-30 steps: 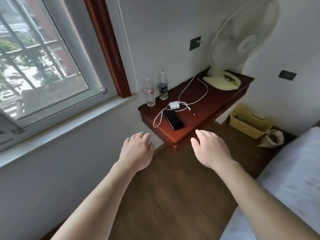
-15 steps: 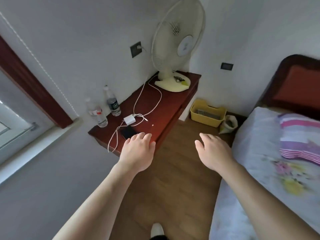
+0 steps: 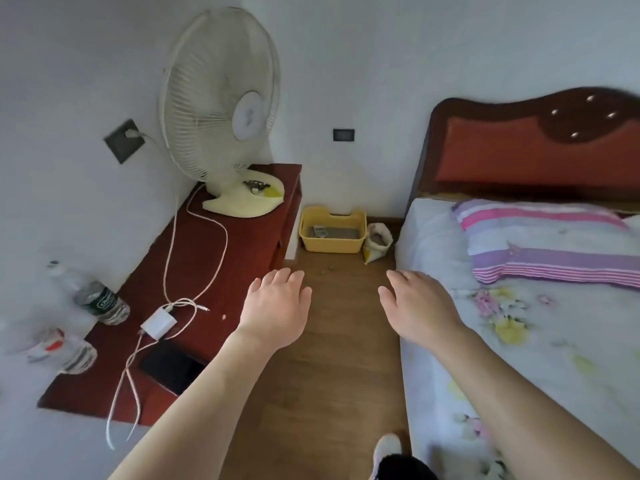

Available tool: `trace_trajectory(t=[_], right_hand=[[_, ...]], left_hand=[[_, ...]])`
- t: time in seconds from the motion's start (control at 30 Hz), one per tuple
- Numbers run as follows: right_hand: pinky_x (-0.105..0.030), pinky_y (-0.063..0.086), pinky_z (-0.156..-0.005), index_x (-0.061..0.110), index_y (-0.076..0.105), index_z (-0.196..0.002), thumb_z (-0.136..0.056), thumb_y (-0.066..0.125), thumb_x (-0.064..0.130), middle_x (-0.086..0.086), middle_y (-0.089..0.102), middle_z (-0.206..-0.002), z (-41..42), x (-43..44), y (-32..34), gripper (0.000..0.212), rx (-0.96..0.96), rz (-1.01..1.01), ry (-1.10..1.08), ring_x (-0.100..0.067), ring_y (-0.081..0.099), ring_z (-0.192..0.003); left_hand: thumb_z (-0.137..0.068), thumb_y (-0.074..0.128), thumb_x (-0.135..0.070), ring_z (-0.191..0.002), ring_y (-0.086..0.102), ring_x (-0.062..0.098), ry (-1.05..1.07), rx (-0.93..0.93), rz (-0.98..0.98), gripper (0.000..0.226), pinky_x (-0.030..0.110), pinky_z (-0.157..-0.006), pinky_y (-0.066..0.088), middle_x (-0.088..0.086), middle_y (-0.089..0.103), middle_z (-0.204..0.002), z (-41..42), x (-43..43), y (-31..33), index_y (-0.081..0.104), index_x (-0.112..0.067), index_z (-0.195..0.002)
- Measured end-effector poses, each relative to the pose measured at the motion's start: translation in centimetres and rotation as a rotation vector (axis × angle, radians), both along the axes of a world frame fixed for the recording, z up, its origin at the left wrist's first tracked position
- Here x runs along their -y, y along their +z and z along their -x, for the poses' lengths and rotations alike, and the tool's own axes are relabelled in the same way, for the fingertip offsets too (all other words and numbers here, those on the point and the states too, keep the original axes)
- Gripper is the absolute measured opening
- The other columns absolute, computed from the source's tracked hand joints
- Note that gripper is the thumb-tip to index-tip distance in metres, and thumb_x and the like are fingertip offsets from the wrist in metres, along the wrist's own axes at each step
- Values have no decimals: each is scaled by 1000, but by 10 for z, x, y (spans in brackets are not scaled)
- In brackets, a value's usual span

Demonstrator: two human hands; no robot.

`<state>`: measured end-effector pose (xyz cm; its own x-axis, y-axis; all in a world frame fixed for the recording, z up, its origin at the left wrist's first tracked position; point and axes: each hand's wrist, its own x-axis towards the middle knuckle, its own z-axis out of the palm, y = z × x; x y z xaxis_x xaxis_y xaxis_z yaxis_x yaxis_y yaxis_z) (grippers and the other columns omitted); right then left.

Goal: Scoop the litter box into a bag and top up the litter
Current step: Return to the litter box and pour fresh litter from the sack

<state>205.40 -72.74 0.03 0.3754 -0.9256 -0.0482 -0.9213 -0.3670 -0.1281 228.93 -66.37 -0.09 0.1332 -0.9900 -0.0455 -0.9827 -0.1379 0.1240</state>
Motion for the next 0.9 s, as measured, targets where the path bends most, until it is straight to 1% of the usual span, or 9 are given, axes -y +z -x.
trace_trajectory(t=[0.07, 0.17, 0.27, 0.4, 0.53, 0.67, 0.77, 0.83, 0.9], right_hand=[[-40, 49, -88, 10, 63, -118, -101, 38, 38, -7, 68, -111, 12, 26, -5, 40, 12, 10, -19, -30, 61, -104], [-38, 49, -90, 10, 61, -123, -102, 36, 37, -6, 67, -116, 29, 71, -9, 42, 39, 8, -13, -28, 61, -107], [-36, 48, -93, 13, 58, -128, -103, 32, 39, -4, 65, -123, 42, 117, -10, 45, 55, -5, 0, -25, 60, -111], [-35, 45, -96, 14, 55, -133, -103, 31, 40, -4, 62, -129, 54, 170, -7, 46, 88, -15, 18, -24, 58, -116], [-36, 47, -99, 15, 55, -133, -104, 29, 39, -3, 62, -130, 59, 219, -2, 46, 95, -32, 20, -23, 57, -117], [-31, 44, -100, 17, 53, -137, -104, 29, 40, 1, 60, -134, 52, 268, -6, 47, 93, -58, 15, -19, 56, -120], [-30, 44, -101, 19, 50, -141, -105, 28, 41, 2, 58, -136, 39, 305, -9, 47, 80, -84, 14, -18, 55, -122], [-30, 45, -99, 20, 52, -138, -105, 28, 41, 2, 60, -132, 28, 333, -13, 46, 73, -101, 6, -17, 57, -118], [-28, 49, -93, 21, 56, -127, -104, 29, 41, 3, 64, -120, 18, 364, -20, 41, 68, -112, -11, -14, 60, -105]], left_hand=[[-104, 27, -41, -141, 36, 22, -32, 5, -11, 50, 46, -117, 28, 1, 47, -148, 13, 31, -2, 39, -19, -148], [-104, 26, -42, -141, 36, 21, -45, 13, -31, 50, 46, -118, 27, -1, 46, -149, 32, 78, -4, 37, -21, -148], [-104, 26, -42, -136, 41, 21, -56, 33, -58, 49, 43, -116, 31, 0, 49, -145, 51, 122, -1, 39, -22, -147], [-104, 27, -42, -131, 46, 20, -43, 40, -68, 47, 40, -111, 35, -1, 53, -140, 67, 173, 8, 42, -21, -144], [-104, 27, -42, -132, 46, 20, -23, 22, -83, 48, 41, -112, 37, -1, 52, -141, 71, 219, 13, 41, -21, -145], [-104, 26, -42, -131, 46, 19, -21, 13, -96, 47, 41, -111, 38, 0, 52, -140, 66, 267, 10, 43, -21, -143], [-104, 25, -42, -131, 46, 20, -22, 4, -107, 46, 41, -111, 38, 0, 52, -140, 53, 306, 1, 43, -21, -142], [-104, 24, -43, -132, 45, 20, -31, 7, -103, 47, 41, -112, 38, 0, 51, -142, 42, 336, -6, 41, -22, -143], [-104, 23, -44, -134, 44, 21, -47, 4, -107, 49, 42, -113, 36, 0, 49, -145, 30, 369, -13, 39, -23, -145]])
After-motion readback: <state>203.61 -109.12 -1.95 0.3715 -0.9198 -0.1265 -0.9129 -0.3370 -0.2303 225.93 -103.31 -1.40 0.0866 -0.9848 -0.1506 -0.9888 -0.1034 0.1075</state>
